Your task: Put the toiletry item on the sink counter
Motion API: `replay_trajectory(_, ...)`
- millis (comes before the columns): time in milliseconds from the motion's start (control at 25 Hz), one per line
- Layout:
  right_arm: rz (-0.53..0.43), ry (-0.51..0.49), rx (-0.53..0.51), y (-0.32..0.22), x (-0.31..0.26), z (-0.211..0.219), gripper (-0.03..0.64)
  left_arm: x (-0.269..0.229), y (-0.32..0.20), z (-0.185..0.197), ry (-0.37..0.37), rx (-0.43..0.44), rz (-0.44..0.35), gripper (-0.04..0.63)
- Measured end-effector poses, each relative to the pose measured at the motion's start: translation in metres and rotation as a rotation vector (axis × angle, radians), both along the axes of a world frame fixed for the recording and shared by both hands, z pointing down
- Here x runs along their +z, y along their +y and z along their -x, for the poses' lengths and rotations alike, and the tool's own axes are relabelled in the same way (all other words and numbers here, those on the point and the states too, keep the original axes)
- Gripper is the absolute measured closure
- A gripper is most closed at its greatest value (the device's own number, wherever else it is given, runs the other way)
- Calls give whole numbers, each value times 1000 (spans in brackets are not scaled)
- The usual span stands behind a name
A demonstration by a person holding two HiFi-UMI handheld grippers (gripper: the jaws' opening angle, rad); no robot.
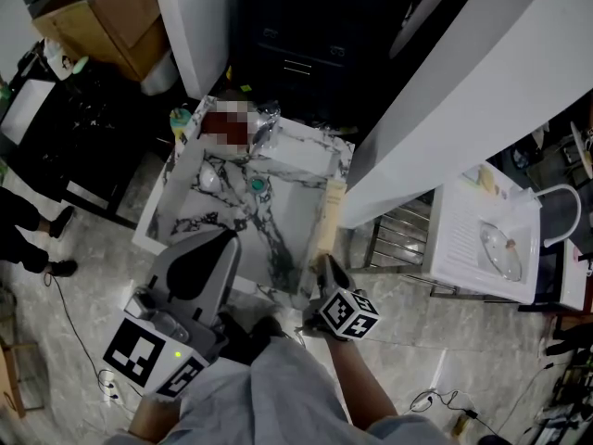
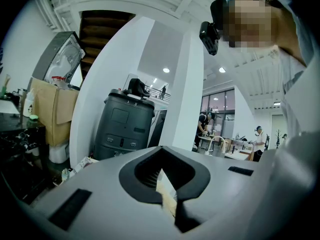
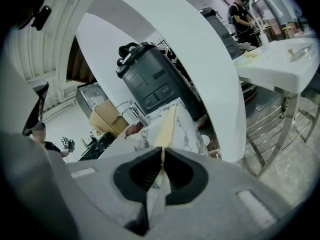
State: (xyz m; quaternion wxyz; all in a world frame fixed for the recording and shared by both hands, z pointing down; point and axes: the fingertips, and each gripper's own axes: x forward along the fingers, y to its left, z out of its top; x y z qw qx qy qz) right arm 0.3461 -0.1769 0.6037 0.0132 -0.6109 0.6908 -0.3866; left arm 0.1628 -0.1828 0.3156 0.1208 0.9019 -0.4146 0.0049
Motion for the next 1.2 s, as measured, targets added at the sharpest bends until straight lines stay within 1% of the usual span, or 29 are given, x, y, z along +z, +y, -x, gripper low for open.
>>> replay_trajectory(280,15,32,18,0,2,-4,576,1,2,4,3,-5,-1,592)
replay_trajectory(440,24,19,32,0,2,-8,541,-1,3,5,6,-5,-1,592)
replay_trajectory(600,25,9,44,-1,2,-10,538,-1,2,6,7,-4,-2,592)
replay_trajectory(880,16,34,41,-1,-4,-10,538,-3,4,10,14,-5,-9,592)
replay_trajectory(1200,-16,52,96,0,-23,-21,538,-11,6,17,27,-8,-28,592)
